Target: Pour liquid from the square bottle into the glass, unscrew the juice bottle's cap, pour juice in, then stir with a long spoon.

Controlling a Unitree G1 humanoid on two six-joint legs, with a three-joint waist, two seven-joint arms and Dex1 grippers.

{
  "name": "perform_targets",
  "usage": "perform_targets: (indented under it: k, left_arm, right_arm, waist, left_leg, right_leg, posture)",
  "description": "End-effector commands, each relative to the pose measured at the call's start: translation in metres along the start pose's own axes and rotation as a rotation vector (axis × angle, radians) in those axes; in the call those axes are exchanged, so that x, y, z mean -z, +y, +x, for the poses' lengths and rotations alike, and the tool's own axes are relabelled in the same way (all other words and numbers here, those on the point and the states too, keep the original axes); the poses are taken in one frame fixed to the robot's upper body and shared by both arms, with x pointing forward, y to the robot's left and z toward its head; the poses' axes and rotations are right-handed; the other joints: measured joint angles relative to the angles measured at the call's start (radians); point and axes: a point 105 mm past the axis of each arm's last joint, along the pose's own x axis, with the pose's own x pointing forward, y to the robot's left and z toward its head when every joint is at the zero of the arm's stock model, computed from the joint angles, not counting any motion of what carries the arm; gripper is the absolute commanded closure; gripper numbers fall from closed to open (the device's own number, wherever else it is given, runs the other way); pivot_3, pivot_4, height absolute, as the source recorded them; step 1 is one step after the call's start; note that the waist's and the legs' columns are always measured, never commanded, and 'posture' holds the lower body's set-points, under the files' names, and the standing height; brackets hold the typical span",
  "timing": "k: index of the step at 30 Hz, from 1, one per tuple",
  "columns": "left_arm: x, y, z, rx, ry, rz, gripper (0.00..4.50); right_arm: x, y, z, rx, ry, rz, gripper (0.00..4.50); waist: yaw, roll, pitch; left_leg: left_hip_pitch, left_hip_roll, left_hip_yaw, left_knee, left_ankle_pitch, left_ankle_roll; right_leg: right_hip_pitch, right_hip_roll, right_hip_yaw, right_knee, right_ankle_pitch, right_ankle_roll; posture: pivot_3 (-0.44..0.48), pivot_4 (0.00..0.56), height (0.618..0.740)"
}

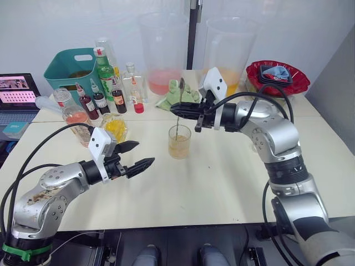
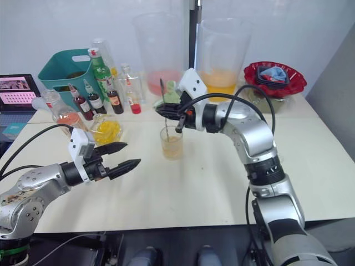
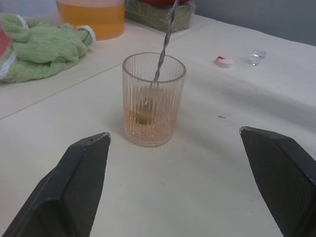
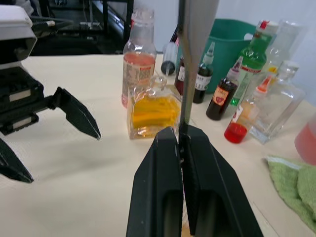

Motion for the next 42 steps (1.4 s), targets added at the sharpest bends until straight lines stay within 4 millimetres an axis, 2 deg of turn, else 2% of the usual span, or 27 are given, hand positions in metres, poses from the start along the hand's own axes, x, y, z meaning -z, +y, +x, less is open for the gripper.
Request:
perform_targets:
  k: [1, 8, 13, 20, 26, 34, 38, 42]
  left_arm:
    - [-0.009, -0.002, 0.001, 0.011, -0.025, 0.029, 0.06]
    - [-0.009, -0.003, 0.001, 0.013, -0.025, 0.027, 0.06]
    - [-0.008, -0.003, 0.001, 0.009, -0.021, 0.027, 0.06]
    - [-0.006, -0.003, 0.003, 0.010, -0.021, 0.027, 0.06]
    - [-0.002, -0.004, 0.006, 0.021, -0.020, 0.019, 0.06]
    - [0.003, -0.003, 0.009, 0.025, -0.025, 0.012, 0.06]
    - [0.005, -0.004, 0.011, 0.029, -0.032, 0.013, 0.06]
    - [0.005, -0.004, 0.011, 0.032, -0.031, 0.016, 0.06]
  right_arm:
    - [-0.022, -0.008, -0.004, 0.034, -0.044, -0.069, 4.50]
    - [-0.029, -0.018, 0.011, 0.099, -0.148, -0.043, 4.50]
    - [-0.024, -0.014, 0.022, 0.056, -0.150, 0.052, 4.50]
    - [-0.018, -0.007, 0.016, -0.035, -0.080, 0.172, 4.50]
    - [-0.013, -0.004, 0.003, -0.097, 0.031, 0.163, 4.50]
    - [-0.014, -0.014, -0.008, -0.092, 0.129, 0.108, 4.50]
    - [-0.011, -0.027, -0.003, -0.022, 0.139, 0.064, 4.50]
    - [0.002, -0.032, 0.002, 0.018, 0.168, 0.023, 4.50]
  waist:
    - [0.000, 0.000, 0.000]
    - [-0.002, 0.000, 0.000]
    - [-0.003, 0.000, 0.000]
    - [-0.001, 0.000, 0.000]
    - [-0.001, 0.000, 0.000]
    - [-0.002, 0.000, 0.000]
    - [-0.002, 0.000, 0.000]
    - [-0.002, 0.000, 0.000]
  left_leg:
    - [0.000, 0.000, 0.000, 0.000, 0.000, 0.000]
    - [0.000, 0.000, 0.000, 0.000, 0.000, 0.000]
    - [0.000, 0.000, 0.000, 0.000, 0.000, 0.000]
    - [0.000, 0.000, 0.000, 0.000, 0.000, 0.000]
    - [0.000, 0.000, 0.000, 0.000, 0.000, 0.000]
    - [0.000, 0.000, 0.000, 0.000, 0.000, 0.000]
    - [0.000, 0.000, 0.000, 0.000, 0.000, 0.000]
    - [0.000, 0.000, 0.000, 0.000, 0.000, 0.000]
  right_leg:
    - [0.000, 0.000, 0.000, 0.000, 0.000, 0.000]
    - [0.000, 0.000, 0.000, 0.000, 0.000, 0.000]
    - [-0.001, 0.000, 0.000, 0.001, 0.000, 0.000]
    - [0.000, 0.000, 0.000, 0.001, 0.000, 0.000]
    - [0.000, 0.000, 0.000, 0.000, 0.000, 0.000]
    - [0.000, 0.000, 0.000, 0.000, 0.000, 0.000]
    - [0.000, 0.000, 0.000, 0.000, 0.000, 0.000]
    - [0.000, 0.000, 0.000, 0.000, 0.000, 0.000]
  posture:
    - [0.000, 0.150, 0.740]
    - [0.000, 0.150, 0.740]
    - [0.000, 0.150, 0.740]
    - [0.000, 0.150, 0.740]
    - [0.000, 0.150, 0.740]
    - [0.000, 0.150, 0.740]
    - [0.000, 0.150, 0.740]
    - [0.000, 0.150, 0.740]
